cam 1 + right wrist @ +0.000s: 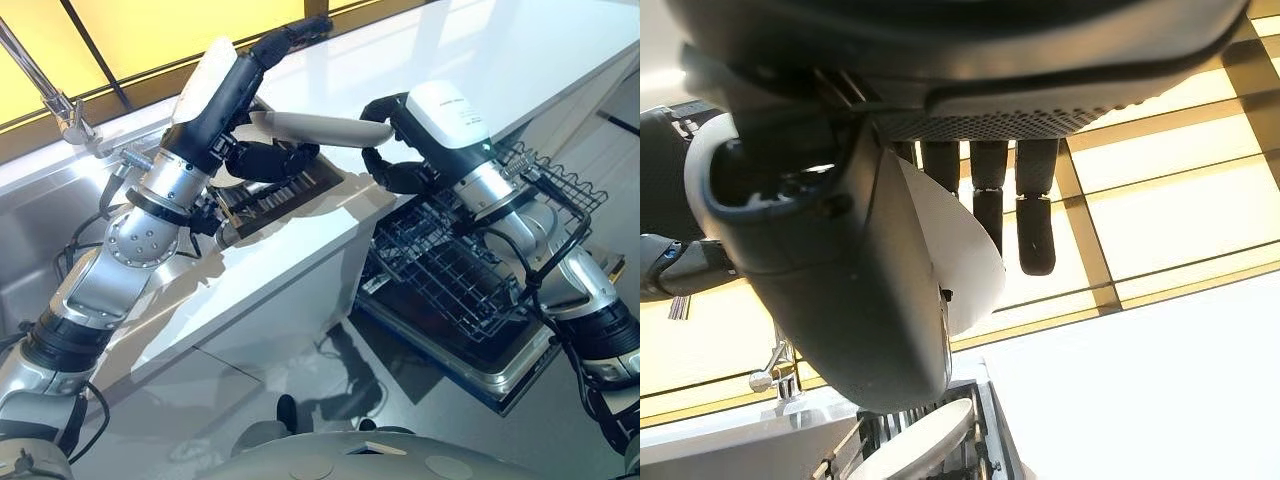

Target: Pick up plates and place into dishwasher.

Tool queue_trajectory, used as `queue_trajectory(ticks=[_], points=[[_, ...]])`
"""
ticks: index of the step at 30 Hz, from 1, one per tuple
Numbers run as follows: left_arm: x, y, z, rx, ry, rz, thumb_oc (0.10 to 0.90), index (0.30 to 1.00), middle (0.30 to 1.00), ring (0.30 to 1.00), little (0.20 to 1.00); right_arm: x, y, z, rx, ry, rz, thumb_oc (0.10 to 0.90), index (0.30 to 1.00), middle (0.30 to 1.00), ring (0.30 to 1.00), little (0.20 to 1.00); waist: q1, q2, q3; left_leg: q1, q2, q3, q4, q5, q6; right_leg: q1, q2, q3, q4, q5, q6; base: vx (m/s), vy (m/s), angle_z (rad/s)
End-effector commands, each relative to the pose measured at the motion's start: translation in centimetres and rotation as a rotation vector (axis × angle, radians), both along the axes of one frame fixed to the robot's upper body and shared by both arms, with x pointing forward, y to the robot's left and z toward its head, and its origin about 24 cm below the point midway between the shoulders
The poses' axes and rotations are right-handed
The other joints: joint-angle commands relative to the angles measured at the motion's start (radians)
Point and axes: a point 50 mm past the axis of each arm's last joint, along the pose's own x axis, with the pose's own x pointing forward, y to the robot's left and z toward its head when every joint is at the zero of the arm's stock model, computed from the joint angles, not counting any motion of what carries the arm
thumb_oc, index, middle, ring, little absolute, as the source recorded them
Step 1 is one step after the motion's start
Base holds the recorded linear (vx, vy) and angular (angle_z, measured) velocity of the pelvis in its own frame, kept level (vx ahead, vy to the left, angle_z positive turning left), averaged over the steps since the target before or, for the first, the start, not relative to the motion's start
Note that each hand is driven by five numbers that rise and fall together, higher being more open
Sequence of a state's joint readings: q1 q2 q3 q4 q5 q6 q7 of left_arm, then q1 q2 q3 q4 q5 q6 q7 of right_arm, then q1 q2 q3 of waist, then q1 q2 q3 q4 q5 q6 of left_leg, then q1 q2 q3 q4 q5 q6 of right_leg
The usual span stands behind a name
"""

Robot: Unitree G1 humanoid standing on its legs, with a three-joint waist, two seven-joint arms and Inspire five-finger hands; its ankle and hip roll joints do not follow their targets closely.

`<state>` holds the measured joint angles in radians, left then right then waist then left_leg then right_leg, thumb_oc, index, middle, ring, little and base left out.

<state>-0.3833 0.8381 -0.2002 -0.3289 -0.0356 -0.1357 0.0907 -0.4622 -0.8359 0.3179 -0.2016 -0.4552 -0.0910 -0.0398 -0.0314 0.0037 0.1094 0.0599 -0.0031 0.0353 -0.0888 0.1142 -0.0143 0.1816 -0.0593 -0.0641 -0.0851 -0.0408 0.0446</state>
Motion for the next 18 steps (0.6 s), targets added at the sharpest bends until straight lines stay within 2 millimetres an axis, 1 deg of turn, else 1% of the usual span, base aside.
queue_trajectory(ticks=[1,3,5,10,12,13,15,18], points=[[-0.7,3.0,4.6,-0.130,-0.292,0.128,0.800,0.900,0.900,0.900,0.900,-0.3,-1.5,2.0,0.035,-0.139,-0.045,0.100,0.300,0.300,0.300,0.200,0.009,-0.019,-0.117,0.054,-0.077,-0.011,0.001,-0.119,0.034,-0.099,0.024,0.016,0.041,0.085,0.049,0.00,0.000,0.00],[-0.8,3.5,4.5,-0.137,-0.300,0.148,0.800,0.900,0.900,0.900,0.900,-0.4,-2.0,2.0,0.033,-0.155,-0.068,0.100,0.300,0.300,0.300,0.200,0.008,-0.019,-0.117,0.054,-0.075,-0.009,0.001,-0.118,0.034,-0.099,0.025,0.017,0.040,0.086,0.049,-0.02,-0.003,0.00],[-0.9,4.3,4.3,-0.145,-0.291,0.187,0.800,0.900,0.900,0.900,0.900,-0.6,-3.1,2.3,0.057,-0.194,-0.113,0.100,0.300,0.300,0.300,0.200,0.006,-0.020,-0.116,0.054,-0.075,-0.009,0.001,-0.118,0.033,-0.099,0.025,0.019,0.039,0.089,0.049,-0.03,-0.008,0.00],[-0.5,5.6,3.3,-0.149,-0.234,0.261,0.800,0.900,0.900,0.900,0.900,-1.2,-4.9,3.1,0.166,-0.316,-0.185,0.100,0.300,0.300,0.300,0.200,0.001,-0.016,-0.113,0.054,-0.076,-0.009,0.001,-0.121,0.036,-0.102,0.029,0.025,0.040,0.089,0.049,0.00,0.000,0.00],[-0.2,6.2,2.7,-0.149,-0.199,0.294,0.800,0.900,0.900,0.900,0.900,-1.7,-5.7,3.6,0.225,-0.402,-0.214,0.100,0.300,0.300,0.300,0.200,-0.001,-0.014,-0.111,0.056,-0.075,-0.008,0.001,-0.122,0.038,-0.103,0.031,0.029,0.045,0.086,0.048,-0.02,-0.004,-0.02],[0.1,6.7,2.0,-0.156,-0.165,0.327,0.800,0.900,0.900,0.900,0.900,-2.1,-6.4,4.1,0.273,-0.473,-0.241,0.100,0.300,0.300,0.300,0.200,-0.005,-0.012,-0.110,0.057,-0.075,-0.008,0.001,-0.124,0.040,-0.103,0.033,0.033,0.047,0.085,0.048,-0.03,-0.007,-0.05],[0.4,7.0,1.6,-0.162,-0.144,0.351,0.800,0.900,0.900,0.900,0.900,-2.3,-6.9,4.4,0.301,-0.528,-0.260,0.100,0.300,0.300,0.300,0.200,-0.006,-0.011,-0.109,0.058,-0.075,-0.006,0.001,-0.125,0.041,-0.103,0.035,0.036,0.048,0.084,0.048,-0.02,-0.010,-0.08],[0.8,8.0,0.4,-0.188,-0.084,0.397,0.800,0.900,0.900,0.900,0.900,-3.0,-8.2,5.0,0.341,-0.611,-0.310,0.100,0.300,0.300,0.300,0.200,-0.012,-0.010,-0.109,0.060,-0.074,-0.001,0.001,-0.126,0.042,-0.103,0.035,0.039,0.049,0.084,0.049,-0.01,-0.005,-0.06]])
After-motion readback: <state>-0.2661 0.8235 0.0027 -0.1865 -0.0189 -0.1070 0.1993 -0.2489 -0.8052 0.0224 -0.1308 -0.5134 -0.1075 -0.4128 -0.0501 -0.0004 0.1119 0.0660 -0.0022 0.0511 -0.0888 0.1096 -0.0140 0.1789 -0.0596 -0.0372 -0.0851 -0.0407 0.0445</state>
